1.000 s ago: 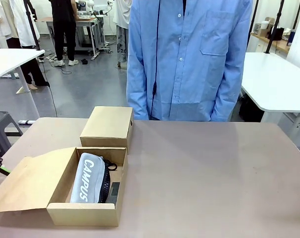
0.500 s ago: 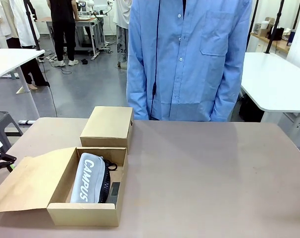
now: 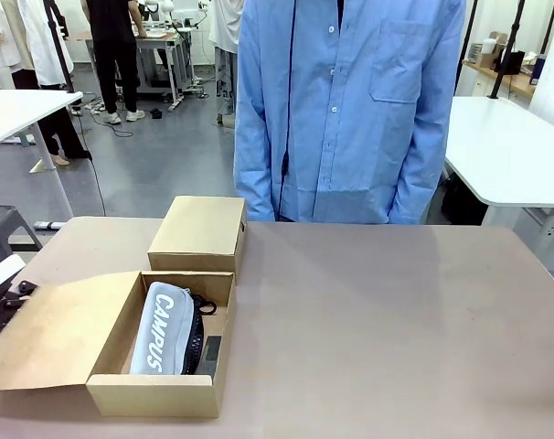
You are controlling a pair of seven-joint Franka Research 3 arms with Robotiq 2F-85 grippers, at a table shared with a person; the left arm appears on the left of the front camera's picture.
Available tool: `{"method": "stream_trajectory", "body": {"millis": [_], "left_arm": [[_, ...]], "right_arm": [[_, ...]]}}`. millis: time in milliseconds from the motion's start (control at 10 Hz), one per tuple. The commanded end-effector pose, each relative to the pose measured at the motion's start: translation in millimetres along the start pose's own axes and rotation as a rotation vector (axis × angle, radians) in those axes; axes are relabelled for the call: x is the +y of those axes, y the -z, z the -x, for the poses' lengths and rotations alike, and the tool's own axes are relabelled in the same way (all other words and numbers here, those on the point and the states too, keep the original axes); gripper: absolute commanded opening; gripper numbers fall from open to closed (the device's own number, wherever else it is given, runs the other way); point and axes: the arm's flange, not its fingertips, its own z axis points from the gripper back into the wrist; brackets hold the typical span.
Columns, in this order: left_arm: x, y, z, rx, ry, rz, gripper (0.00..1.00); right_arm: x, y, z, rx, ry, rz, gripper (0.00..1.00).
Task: Place items inside the box.
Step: Close the lid of the Mailer Box closest to the robot.
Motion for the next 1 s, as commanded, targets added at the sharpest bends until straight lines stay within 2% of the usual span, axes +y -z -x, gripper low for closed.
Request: {"method": "stream_trajectory", "body": {"millis": [0, 100, 300, 500, 600, 800, 900], "left_arm": [[2, 3, -7, -0.091, -0.022, -0.023, 1.0], [0, -3, -10, -0.166, -0.039, -0.046, 1.0], [-6, -16, -28, -0.383, -0.057, -0.084, 1.0], [-29, -32, -56, -0.591, -0.072, -0.143, 1.0], [-37, -30, -77, -0.633, -0.08, -0.185, 1.0], [-42, -16, -123, -0.716, -0.025, -0.135, 1.0], [-34, -2, -144, -0.722, -0.056, -0.141, 1.0]], "right_arm": [[5, -2, 0, 0.004, 0.018, -0.008, 1.0], [5, -2, 0, 0.004, 0.018, -0.008, 1.0], [5, -2, 0, 0.004, 0.018, -0.008, 1.0], [5, -2, 0, 0.004, 0.018, -0.008, 1.0], [5, -2, 0, 0.004, 0.018, -0.008, 1.0], [5, -2, 0, 0.004, 0.018, -0.008, 1.0], [5, -2, 0, 0.004, 0.018, -0.008, 1.0]]}}
